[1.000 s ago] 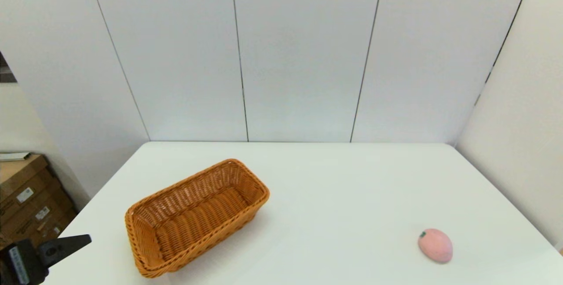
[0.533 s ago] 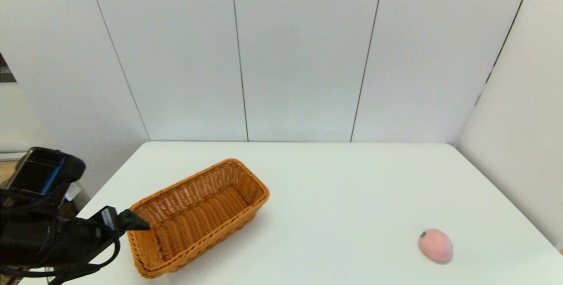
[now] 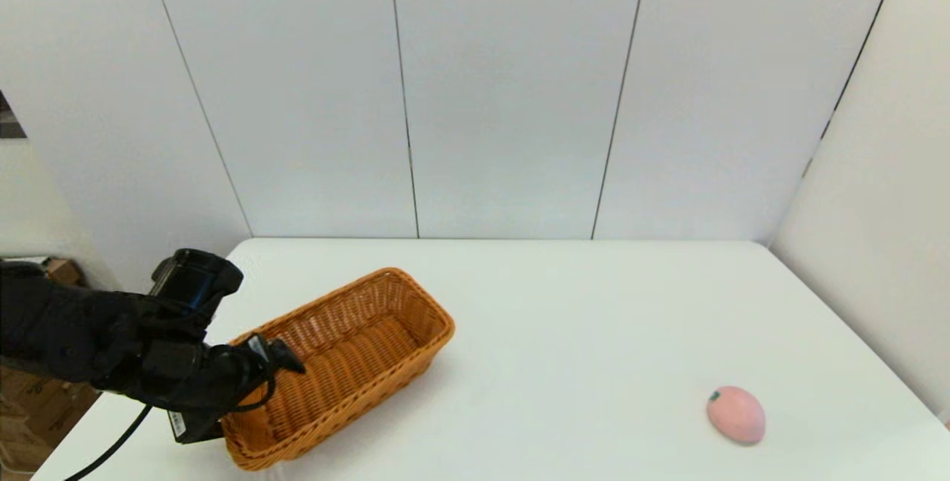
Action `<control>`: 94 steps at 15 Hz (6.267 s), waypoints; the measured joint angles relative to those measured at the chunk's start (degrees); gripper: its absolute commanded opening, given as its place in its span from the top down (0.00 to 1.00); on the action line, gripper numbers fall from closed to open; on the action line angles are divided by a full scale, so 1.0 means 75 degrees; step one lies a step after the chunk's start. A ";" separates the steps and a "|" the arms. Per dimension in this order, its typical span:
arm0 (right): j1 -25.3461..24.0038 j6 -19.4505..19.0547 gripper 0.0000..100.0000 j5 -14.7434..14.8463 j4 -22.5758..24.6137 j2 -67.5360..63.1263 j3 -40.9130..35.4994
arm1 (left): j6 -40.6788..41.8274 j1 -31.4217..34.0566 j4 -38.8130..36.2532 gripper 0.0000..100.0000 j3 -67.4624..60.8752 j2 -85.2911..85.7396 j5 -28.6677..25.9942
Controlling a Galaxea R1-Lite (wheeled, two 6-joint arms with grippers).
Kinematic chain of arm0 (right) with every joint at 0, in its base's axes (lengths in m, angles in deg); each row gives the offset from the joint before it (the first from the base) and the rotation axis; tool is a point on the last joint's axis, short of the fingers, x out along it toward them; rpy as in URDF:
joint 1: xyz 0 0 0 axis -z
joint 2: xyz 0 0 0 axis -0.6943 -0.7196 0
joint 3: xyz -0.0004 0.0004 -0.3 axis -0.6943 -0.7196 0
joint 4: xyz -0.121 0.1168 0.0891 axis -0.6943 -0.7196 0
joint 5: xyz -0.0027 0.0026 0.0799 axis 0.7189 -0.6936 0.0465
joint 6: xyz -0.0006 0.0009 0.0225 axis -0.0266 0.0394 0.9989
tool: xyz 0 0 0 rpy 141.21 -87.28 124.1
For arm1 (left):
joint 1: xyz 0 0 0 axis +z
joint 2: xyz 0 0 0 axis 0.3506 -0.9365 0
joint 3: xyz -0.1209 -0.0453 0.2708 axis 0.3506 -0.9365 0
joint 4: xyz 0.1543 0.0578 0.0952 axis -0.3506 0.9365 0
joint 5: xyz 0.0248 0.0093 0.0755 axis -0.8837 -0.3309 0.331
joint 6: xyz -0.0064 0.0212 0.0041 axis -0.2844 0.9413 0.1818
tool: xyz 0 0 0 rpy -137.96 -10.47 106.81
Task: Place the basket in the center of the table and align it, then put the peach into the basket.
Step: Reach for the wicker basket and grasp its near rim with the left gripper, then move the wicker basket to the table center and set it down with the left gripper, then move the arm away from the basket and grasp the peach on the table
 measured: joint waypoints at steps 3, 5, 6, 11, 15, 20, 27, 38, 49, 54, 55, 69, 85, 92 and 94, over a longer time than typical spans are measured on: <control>-0.0003 0.0000 0.00 -0.0002 0.0002 0.0000 0.0000 | 0.0011 0.0011 -0.0195 0.00 -0.0050 -0.0397 0.0013; 0.0000 0.0003 0.00 0.0000 0.0002 0.0000 0.0000 | 0.0026 0.0021 -0.0206 0.00 -0.0070 -0.0525 0.0013; 0.0000 0.0003 0.00 -0.0002 0.0002 0.0000 0.0000 | 0.0026 0.0021 -0.0210 1.00 -0.0070 -0.0566 0.0021; 0.0000 0.0003 0.00 -0.0002 0.0000 0.0000 -0.0003 | 0.0033 0.0081 -0.0333 1.00 -0.0055 -0.0751 0.0062; 0.0000 0.0003 0.00 0.0000 0.0000 0.0000 0.0000 | 0.0044 0.0093 -0.0351 1.00 -0.0059 -0.0743 0.0062; 0.0000 0.0003 0.00 0.0000 0.0000 0.0000 -0.0003 | 0.0063 0.0081 -0.0323 1.00 -0.0106 -0.0341 0.0036; 0.0000 0.0000 0.00 0.0013 0.0002 0.0000 -0.0003 | 0.0571 -0.1058 -0.0488 1.00 0.0115 0.1169 -0.0410; 0.0000 0.0000 0.00 -0.0002 0.0000 0.0000 -0.0003 | 0.0941 -0.2849 -0.1569 1.00 0.1422 -0.1378 -0.0479; 0.0000 0.0003 0.00 0.0000 0.0002 0.0000 -0.0003 | 0.1273 -0.3356 -0.1916 1.00 0.1448 -0.2154 -0.1125; 0.0000 0.0000 0.00 0.0000 0.0000 0.0000 0.0000 | 0.1323 -0.3356 -0.1916 1.00 0.1430 -0.2144 -0.1122; 0.0000 0.0003 0.00 0.0000 0.0002 0.0000 0.0000 | 0.1382 -0.3356 -0.1910 1.00 0.1430 -0.2133 -0.1122; 0.0000 0.0003 0.00 0.0003 0.0000 0.0000 0.0000 | 0.1595 -0.3342 -0.1876 1.00 0.1299 -0.1967 -0.1133; 0.0000 0.0003 0.00 0.0000 0.0000 0.0000 0.0000 | 0.1651 -0.3059 -0.1895 0.00 0.1317 -0.1305 -0.1078; 0.0000 -0.0011 0.00 -0.0002 0.0002 0.0000 0.0000 | 0.1920 -0.2217 -0.1383 0.00 0.1261 0.2554 -0.0746; 0.0000 -0.0011 0.00 0.0000 0.0002 0.0000 0.0000 | 0.2206 -0.2046 -0.1313 0.00 0.1040 0.3777 -0.0276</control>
